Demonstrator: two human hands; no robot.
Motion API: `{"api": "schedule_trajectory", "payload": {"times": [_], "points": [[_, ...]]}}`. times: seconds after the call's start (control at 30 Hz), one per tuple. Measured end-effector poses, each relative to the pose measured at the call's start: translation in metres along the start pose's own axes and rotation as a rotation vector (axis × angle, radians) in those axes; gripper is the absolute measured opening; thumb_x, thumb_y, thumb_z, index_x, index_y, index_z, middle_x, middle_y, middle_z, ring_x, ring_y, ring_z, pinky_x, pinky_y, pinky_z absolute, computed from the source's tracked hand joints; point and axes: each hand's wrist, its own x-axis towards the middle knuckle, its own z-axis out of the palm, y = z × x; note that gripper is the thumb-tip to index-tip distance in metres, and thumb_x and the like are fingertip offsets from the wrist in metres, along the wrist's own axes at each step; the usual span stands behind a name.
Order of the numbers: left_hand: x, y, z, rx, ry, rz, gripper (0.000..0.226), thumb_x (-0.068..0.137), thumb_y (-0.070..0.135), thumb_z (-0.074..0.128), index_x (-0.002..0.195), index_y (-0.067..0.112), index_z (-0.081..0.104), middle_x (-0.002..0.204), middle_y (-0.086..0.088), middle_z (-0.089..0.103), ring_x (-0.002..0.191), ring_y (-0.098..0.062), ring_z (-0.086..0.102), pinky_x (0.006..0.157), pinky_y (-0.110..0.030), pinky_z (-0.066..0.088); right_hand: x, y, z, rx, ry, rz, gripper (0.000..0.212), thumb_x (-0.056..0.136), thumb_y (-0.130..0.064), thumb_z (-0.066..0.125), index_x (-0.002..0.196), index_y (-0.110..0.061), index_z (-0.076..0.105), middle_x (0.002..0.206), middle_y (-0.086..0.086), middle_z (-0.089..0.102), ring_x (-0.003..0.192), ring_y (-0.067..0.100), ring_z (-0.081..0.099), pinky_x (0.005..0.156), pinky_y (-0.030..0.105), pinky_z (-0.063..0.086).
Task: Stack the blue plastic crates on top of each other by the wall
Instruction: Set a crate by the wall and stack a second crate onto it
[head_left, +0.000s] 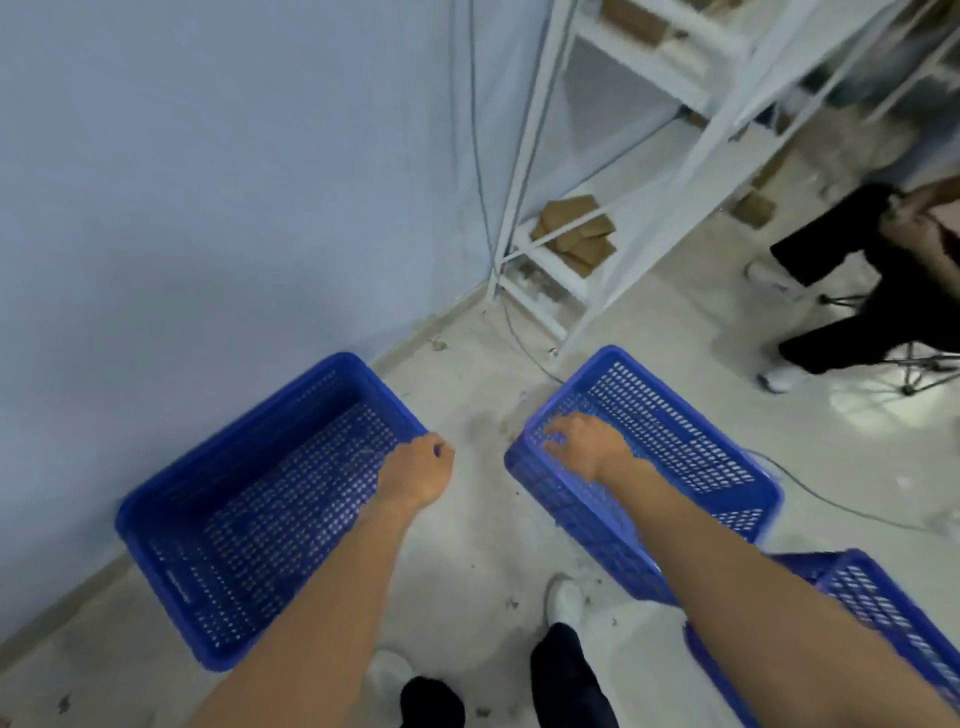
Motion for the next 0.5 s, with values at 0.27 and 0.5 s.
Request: {"api": "schedule_trajectory", "payload": {"times": [0.27, 0.5], "points": [[0.002, 0.121, 0.087, 0.02, -0.087, 0.161, 0.033, 0.1, 0.037, 0.042, 0.106, 0.015, 0.066, 0.111, -0.008, 0.069, 0.101, -0.03, 0.064, 0.087, -0.036, 0.049, -0.052, 0.177, -0.036, 0.033, 0.017, 0.187, 0.039, 0.094, -0.041, 0.05, 0.126, -0.02, 0.06, 0.13, 0.01, 0.061, 0.118, 0.032, 0.056, 0.097, 0.042, 0.046], [0.006, 0.219, 0.204, 0.076, -0.038, 0.074, 0.029, 0.094, 0.032, 0.043, 0.101, 0.017, 0.068, 0.108, -0.007, 0.071, 0.102, -0.033, 0.062, 0.081, -0.034, 0.044, -0.053, 0.334, -0.012, 0.084, -0.095, 0.28, 0.042, 0.096, -0.036, 0.041, 0.128, -0.012, 0.055, 0.135, 0.013, 0.056, 0.119, 0.034, 0.054, 0.094, 0.042, 0.045]]}}
